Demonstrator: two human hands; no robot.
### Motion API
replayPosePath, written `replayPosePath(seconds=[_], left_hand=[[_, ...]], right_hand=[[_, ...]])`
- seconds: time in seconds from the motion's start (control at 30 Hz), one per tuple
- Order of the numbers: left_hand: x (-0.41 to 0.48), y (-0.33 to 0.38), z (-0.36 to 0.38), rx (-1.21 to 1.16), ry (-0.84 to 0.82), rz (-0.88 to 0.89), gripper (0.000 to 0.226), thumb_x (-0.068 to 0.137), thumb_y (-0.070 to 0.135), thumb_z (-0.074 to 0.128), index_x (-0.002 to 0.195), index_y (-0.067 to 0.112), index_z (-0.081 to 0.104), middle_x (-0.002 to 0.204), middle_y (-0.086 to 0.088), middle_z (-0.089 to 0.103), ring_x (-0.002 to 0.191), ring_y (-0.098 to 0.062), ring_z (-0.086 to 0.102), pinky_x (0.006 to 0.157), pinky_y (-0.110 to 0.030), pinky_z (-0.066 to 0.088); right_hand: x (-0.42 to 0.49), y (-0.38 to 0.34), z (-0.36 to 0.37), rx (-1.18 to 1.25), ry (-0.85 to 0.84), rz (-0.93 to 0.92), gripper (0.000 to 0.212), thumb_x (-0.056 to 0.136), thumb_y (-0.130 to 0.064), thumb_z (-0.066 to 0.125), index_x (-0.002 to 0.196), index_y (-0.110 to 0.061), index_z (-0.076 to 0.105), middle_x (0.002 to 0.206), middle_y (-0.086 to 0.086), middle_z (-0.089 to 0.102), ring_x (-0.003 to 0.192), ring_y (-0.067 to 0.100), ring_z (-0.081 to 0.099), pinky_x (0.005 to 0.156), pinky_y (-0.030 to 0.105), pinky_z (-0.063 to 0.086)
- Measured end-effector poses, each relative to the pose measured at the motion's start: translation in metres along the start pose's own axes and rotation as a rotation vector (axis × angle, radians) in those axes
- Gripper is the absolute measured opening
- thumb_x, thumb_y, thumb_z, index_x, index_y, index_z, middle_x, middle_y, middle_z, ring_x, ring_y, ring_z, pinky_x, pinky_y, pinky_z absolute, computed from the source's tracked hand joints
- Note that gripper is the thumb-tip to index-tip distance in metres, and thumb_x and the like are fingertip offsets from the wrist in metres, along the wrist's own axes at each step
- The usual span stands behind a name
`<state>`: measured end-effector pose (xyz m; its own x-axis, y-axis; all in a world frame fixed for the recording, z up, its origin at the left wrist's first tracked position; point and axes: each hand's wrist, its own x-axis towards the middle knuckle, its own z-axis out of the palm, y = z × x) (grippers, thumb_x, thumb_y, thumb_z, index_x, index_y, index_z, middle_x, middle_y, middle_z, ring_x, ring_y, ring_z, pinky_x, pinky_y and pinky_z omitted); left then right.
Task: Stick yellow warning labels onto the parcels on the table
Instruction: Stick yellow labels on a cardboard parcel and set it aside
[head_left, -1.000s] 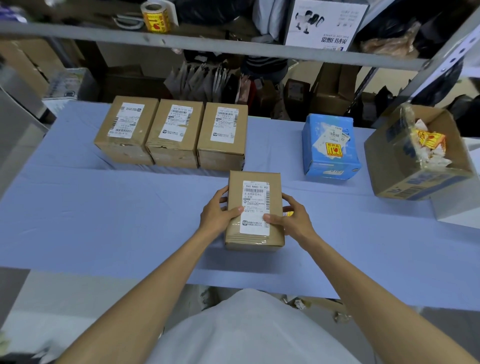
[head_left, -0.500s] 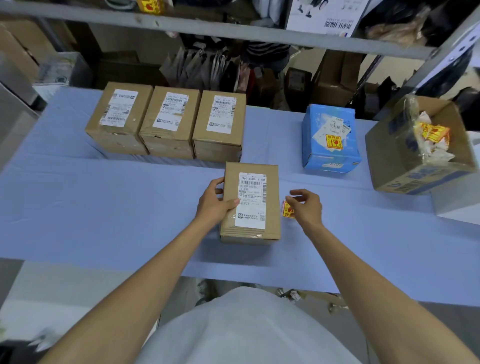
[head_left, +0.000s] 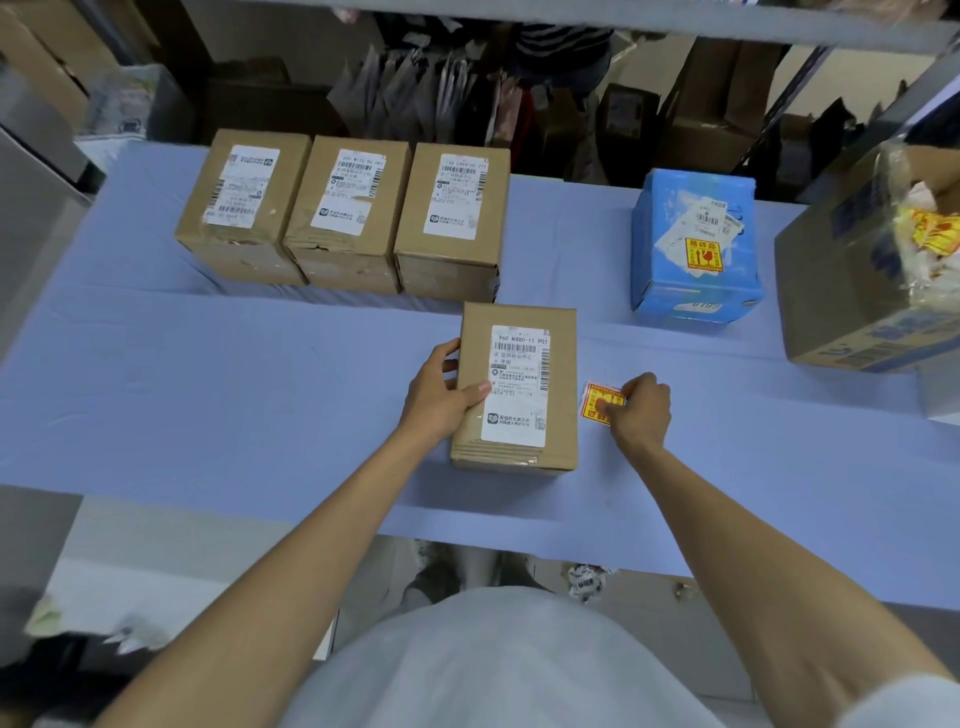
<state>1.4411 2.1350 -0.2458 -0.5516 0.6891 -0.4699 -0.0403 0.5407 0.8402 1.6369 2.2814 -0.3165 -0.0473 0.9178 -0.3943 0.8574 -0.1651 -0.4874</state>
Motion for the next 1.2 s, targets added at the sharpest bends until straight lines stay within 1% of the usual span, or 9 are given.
replayPosePath(seconds=[0.27, 0.43, 0.63, 0.8, 0.87, 0.93, 1.03, 1.1, 1.2], left_hand=[[0.001, 0.003, -0.002, 0.003, -0.013, -0.007, 0.066, 0.082, 0.011, 0.073, 0.139, 0.020, 0.041, 0.134, 0.000, 0.053, 0.108, -0.013, 0.053, 0.090, -0.029, 0.045], [0.004, 0.004, -0.004, -0.001, -0.020, -0.029, 0.067, 0.080, 0.009, 0.074, 0.136, 0.019, 0.041, 0.132, -0.002, 0.054, 0.107, -0.016, 0.055, 0.090, -0.030, 0.047], [0.010, 0.015, -0.001, 0.124, -0.015, -0.094, 0.069, 0.078, 0.008, 0.075, 0.135, 0.016, 0.038, 0.135, -0.005, 0.048, 0.117, -0.023, 0.052, 0.097, -0.037, 0.048], [0.009, 0.046, 0.015, 0.409, 0.136, 0.164, 0.061, 0.078, 0.002, 0.064, 0.132, 0.015, 0.038, 0.132, -0.008, 0.040, 0.123, -0.026, 0.040, 0.097, -0.034, 0.041], [0.009, 0.057, 0.023, 0.362, 0.153, 0.278, 0.047, 0.084, 0.009, 0.061, 0.127, 0.015, 0.044, 0.126, -0.006, 0.047, 0.117, -0.022, 0.047, 0.097, -0.035, 0.043], [0.009, 0.067, 0.028, 0.186, 0.094, 0.236, 0.030, 0.088, 0.017, 0.059, 0.117, 0.014, 0.052, 0.116, -0.007, 0.059, 0.101, -0.019, 0.061, 0.088, -0.038, 0.052], [0.005, 0.073, 0.030, -0.076, 0.015, 0.158, 0.018, 0.094, 0.021, 0.055, 0.102, 0.005, 0.060, 0.089, -0.011, 0.069, 0.062, -0.004, 0.066, 0.062, -0.020, 0.056], [0.005, 0.070, 0.026, -0.109, 0.027, 0.180, 0.015, 0.095, 0.019, 0.055, 0.096, 0.005, 0.061, 0.078, -0.007, 0.067, 0.058, -0.005, 0.063, 0.059, -0.016, 0.054], [0.007, 0.065, 0.018, -0.139, -0.005, 0.175, 0.009, 0.094, 0.015, 0.058, 0.091, 0.008, 0.063, 0.074, -0.004, 0.065, 0.064, -0.012, 0.062, 0.069, -0.028, 0.056]], right_hand=[[-0.001, 0.000, -0.009, 0.204, 0.039, 0.153, 0.046, 0.075, -0.005, 0.078, 0.112, -0.002, 0.051, 0.113, 0.018, 0.059, 0.102, 0.034, 0.059, 0.076, 0.037, 0.046], [0.000, -0.005, -0.017, 0.237, 0.048, 0.113, 0.027, 0.078, -0.002, 0.070, 0.105, -0.004, 0.068, 0.105, 0.017, 0.069, 0.093, 0.031, 0.065, 0.079, 0.036, 0.053], [-0.007, -0.037, -0.031, 0.375, 0.125, 0.093, 0.015, 0.077, -0.007, 0.067, 0.091, -0.011, 0.066, 0.093, 0.011, 0.070, 0.087, 0.028, 0.066, 0.078, 0.038, 0.053], [-0.026, -0.081, -0.044, 0.794, 0.028, 0.005, 0.034, 0.075, 0.008, 0.068, 0.103, -0.008, 0.059, 0.098, 0.012, 0.065, 0.084, 0.025, 0.067, 0.073, 0.037, 0.059], [-0.037, -0.099, -0.045, 0.837, -0.004, -0.073, 0.031, 0.073, 0.009, 0.066, 0.099, -0.007, 0.063, 0.092, 0.009, 0.065, 0.084, 0.022, 0.065, 0.074, 0.036, 0.058], [-0.048, -0.113, -0.044, 0.877, -0.062, -0.126, 0.021, 0.075, 0.010, 0.063, 0.089, -0.006, 0.066, 0.082, 0.009, 0.064, 0.078, 0.022, 0.061, 0.071, 0.036, 0.053], [-0.058, -0.124, -0.042, 0.869, -0.141, -0.185, 0.013, 0.080, 0.005, 0.064, 0.082, -0.007, 0.066, 0.076, 0.007, 0.065, 0.072, 0.019, 0.062, 0.074, 0.036, 0.054], [-0.062, -0.127, -0.041, 0.840, -0.156, -0.222, 0.009, 0.082, 0.003, 0.065, 0.088, -0.004, 0.065, 0.078, 0.008, 0.066, 0.072, 0.018, 0.063, 0.074, 0.034, 0.055], [-0.064, -0.128, -0.042, 0.767, -0.144, -0.256, 0.012, 0.084, 0.001, 0.065, 0.096, 0.000, 0.065, 0.083, 0.009, 0.067, 0.071, 0.015, 0.063, 0.066, 0.025, 0.053]])
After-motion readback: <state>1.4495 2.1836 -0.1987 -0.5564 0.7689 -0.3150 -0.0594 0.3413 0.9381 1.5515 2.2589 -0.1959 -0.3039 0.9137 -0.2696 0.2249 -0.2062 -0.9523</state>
